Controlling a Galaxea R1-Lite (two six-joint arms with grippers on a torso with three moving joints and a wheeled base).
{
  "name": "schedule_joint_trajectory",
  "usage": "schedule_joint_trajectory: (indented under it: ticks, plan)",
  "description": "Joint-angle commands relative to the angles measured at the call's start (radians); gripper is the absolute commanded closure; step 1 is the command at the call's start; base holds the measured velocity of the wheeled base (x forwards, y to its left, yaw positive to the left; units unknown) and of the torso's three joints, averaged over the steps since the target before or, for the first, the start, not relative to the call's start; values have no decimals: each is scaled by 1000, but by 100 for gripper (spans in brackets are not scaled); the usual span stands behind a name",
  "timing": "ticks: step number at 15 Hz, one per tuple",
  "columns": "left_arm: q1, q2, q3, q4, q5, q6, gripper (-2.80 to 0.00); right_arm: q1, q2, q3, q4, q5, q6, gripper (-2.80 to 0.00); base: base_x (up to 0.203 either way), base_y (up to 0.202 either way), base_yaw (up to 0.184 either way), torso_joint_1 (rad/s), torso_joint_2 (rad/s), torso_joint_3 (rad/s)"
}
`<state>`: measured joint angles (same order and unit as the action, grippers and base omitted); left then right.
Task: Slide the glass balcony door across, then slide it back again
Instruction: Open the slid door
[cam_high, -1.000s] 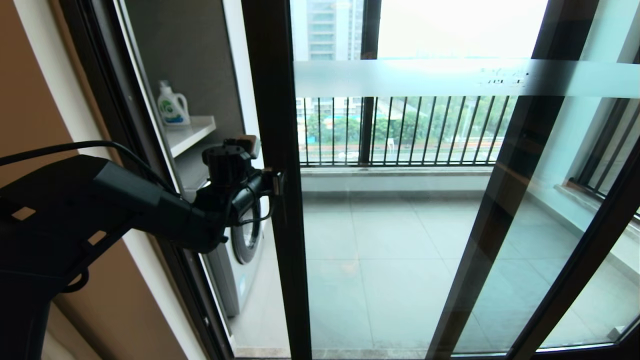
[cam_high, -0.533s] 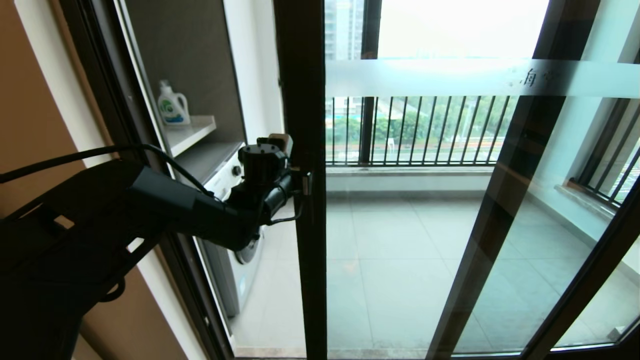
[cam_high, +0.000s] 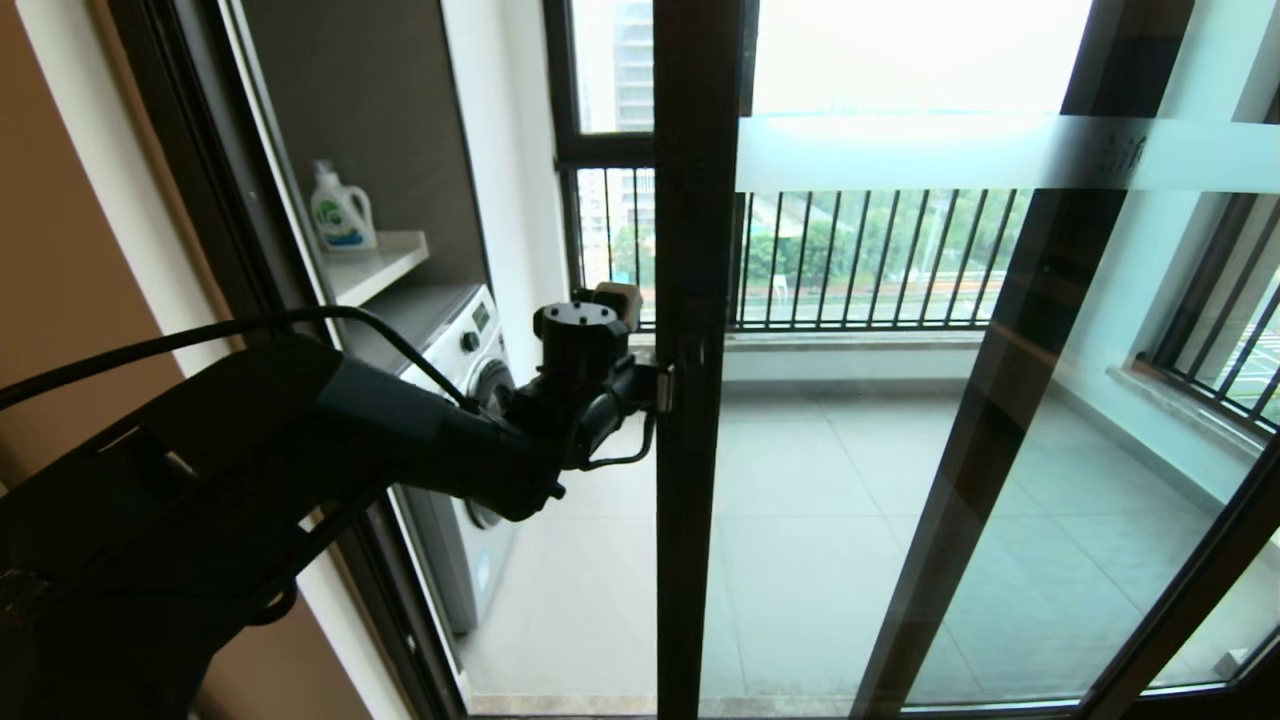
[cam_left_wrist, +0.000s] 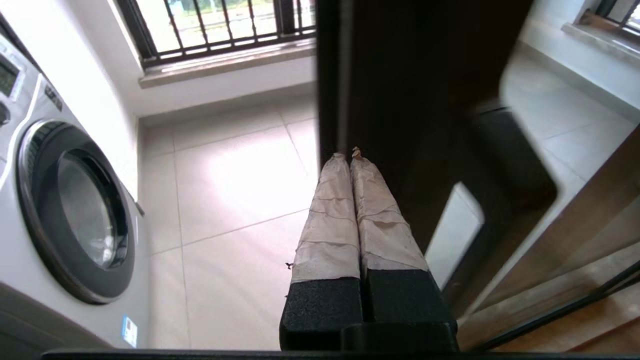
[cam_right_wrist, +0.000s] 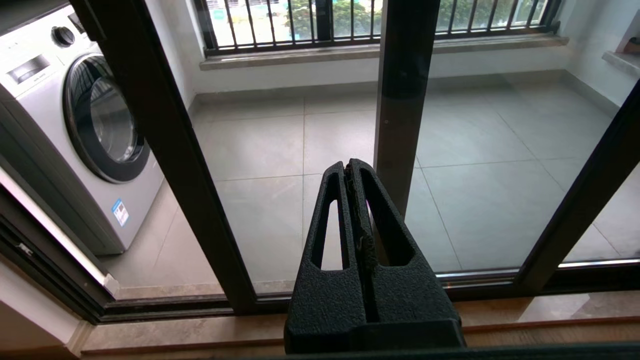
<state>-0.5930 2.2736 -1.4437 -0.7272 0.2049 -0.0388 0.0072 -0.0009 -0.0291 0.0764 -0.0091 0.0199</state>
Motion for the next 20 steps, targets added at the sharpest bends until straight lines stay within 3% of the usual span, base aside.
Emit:
schedule_joint_trajectory:
  ticks: [1,9,13,15,18,20]
  plan:
    - [-1,-86,64,-10,8,-3,0,0,1,0,0,0,0,0,0,0,0,0,0,0]
    - [-5,-639,432,8,7,-28,0,0,-1,0,0,0,0,0,0,0,0,0,0,0]
    - [33,-1072,647,147,5,-25,0,0,-1,0,0,0,0,0,0,0,0,0,0,0]
    - [106,-1284,714,291,5,-21,0,0,-1,0,0,0,0,0,0,0,0,0,0,0]
    - [334,-1516,747,499,6,-13,0,0,0,0,0,0,0,0,0,0,0,0,0,0]
    - [440,-1632,750,557,5,7,0,0,-1,0,0,0,0,0,0,0,0,0,0,0]
